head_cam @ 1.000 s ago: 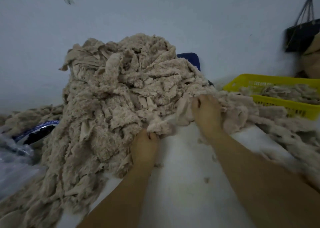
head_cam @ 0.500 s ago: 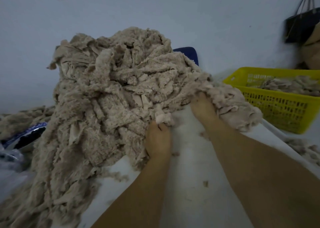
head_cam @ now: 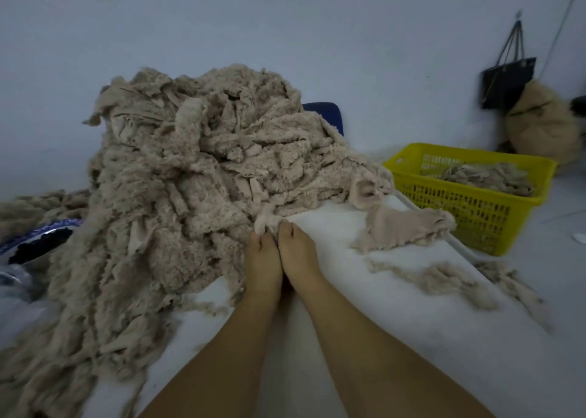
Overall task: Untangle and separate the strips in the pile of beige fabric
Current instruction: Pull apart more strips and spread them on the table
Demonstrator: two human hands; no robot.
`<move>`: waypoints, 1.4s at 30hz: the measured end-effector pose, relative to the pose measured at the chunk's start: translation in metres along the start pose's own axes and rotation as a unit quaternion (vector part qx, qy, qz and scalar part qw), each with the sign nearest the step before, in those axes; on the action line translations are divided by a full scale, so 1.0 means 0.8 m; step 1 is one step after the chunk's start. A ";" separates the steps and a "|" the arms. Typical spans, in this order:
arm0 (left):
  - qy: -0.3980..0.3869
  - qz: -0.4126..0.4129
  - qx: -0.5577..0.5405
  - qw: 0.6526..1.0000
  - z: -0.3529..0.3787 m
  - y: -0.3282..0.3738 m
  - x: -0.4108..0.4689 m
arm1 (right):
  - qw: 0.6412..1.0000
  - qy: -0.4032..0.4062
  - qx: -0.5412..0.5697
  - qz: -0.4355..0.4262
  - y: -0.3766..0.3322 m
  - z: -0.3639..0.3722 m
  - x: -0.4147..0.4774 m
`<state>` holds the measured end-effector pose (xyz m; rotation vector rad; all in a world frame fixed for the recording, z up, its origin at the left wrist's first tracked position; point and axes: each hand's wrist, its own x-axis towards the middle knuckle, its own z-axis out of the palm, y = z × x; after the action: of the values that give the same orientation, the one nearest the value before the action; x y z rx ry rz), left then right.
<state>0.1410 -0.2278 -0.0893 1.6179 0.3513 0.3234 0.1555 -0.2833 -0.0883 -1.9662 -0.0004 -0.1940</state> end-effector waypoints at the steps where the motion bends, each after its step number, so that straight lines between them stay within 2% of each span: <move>1: -0.010 -0.016 -0.017 1.000 -0.009 -0.002 -0.006 | 1.000 -0.018 0.011 0.006 -0.005 0.004 -0.009; 3: -0.045 -0.038 -0.046 0.997 -0.030 -0.006 -0.022 | 0.992 -0.066 0.093 0.054 -0.018 0.010 -0.031; 5: -0.085 -0.030 -0.009 0.996 -0.054 -0.009 -0.042 | 0.945 -0.145 0.244 0.161 -0.029 0.010 -0.051; 6: -0.108 -0.005 0.041 0.993 -0.070 -0.012 -0.053 | 0.922 -0.190 0.279 0.189 -0.031 0.008 -0.061; 7: -0.138 0.029 0.085 0.986 -0.087 -0.015 -0.062 | 0.908 -0.241 0.284 0.192 -0.033 0.005 -0.069; 9: -0.208 0.081 0.151 0.963 -0.119 -0.019 -0.081 | 0.901 -0.271 0.278 0.194 -0.036 0.003 -0.085; 11: -0.249 0.114 0.215 0.937 -0.148 -0.024 -0.093 | 0.929 -0.219 0.234 0.188 -0.043 0.000 -0.100; 13: -0.233 0.158 0.219 0.934 -0.170 -0.027 -0.099 | 0.946 -0.119 0.239 0.186 -0.047 0.000 -0.114; 15: -0.163 0.200 0.151 0.954 -0.188 -0.024 -0.101 | 0.920 -0.043 0.334 0.198 -0.049 0.000 -0.125; 16: -0.136 0.236 0.131 0.953 -0.195 -0.023 -0.098 | 0.901 -0.024 0.384 0.199 -0.049 0.001 -0.129; 18: -0.158 0.300 0.149 0.929 -0.207 -0.025 -0.094 | 0.869 0.011 0.448 0.208 -0.046 -0.003 -0.132; 20: -0.192 0.355 0.279 0.872 -0.213 -0.030 -0.092 | 0.851 0.047 0.480 0.208 -0.036 -0.014 -0.131; 21: -0.183 0.374 0.351 0.839 -0.216 -0.034 -0.090 | 0.849 0.068 0.483 0.203 -0.031 -0.023 -0.130; 22: -0.164 0.366 0.393 0.828 -0.219 -0.033 -0.086 | 0.848 0.091 0.482 0.200 -0.026 -0.030 -0.128; 23: -0.129 0.337 0.402 0.842 -0.223 -0.031 -0.081 | 0.847 0.117 0.478 0.200 -0.021 -0.037 -0.125; 24: -0.089 0.298 0.373 0.874 -0.229 -0.026 -0.076 | 0.849 0.145 0.467 0.198 -0.018 -0.042 -0.123; 26: -0.017 0.208 0.231 0.950 -0.241 -0.016 -0.063 | 0.861 0.183 0.437 0.185 -0.013 -0.042 -0.118; 28: 0.009 0.135 0.095 0.986 -0.248 -0.010 -0.054 | 0.882 0.190 0.397 0.170 -0.011 -0.038 -0.112; 30: -0.026 0.052 -0.074 0.996 -0.251 -0.008 -0.054 | 0.913 0.184 0.330 0.155 -0.012 -0.032 -0.111; 32: -0.093 -0.028 -0.249 0.963 -0.252 -0.008 -0.056 | 0.923 0.190 0.300 0.147 -0.013 -0.029 -0.111; 35: -0.141 -0.118 -0.408 0.894 -0.254 -0.009 -0.056 | 0.911 0.194 0.336 0.143 -0.014 -0.030 -0.111; 38: -0.157 -0.135 -0.458 0.864 -0.253 -0.008 -0.056 | 0.896 0.144 0.397 0.134 -0.023 -0.032 -0.114; 42: -0.156 -0.123 -0.539 0.818 -0.267 -0.004 -0.048 | 0.848 0.112 0.502 0.124 -0.029 -0.033 -0.117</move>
<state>0.0176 -0.0493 -0.0764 0.4664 0.0699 0.0157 0.0579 -0.2895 -0.0696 -0.8694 0.2564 -0.1951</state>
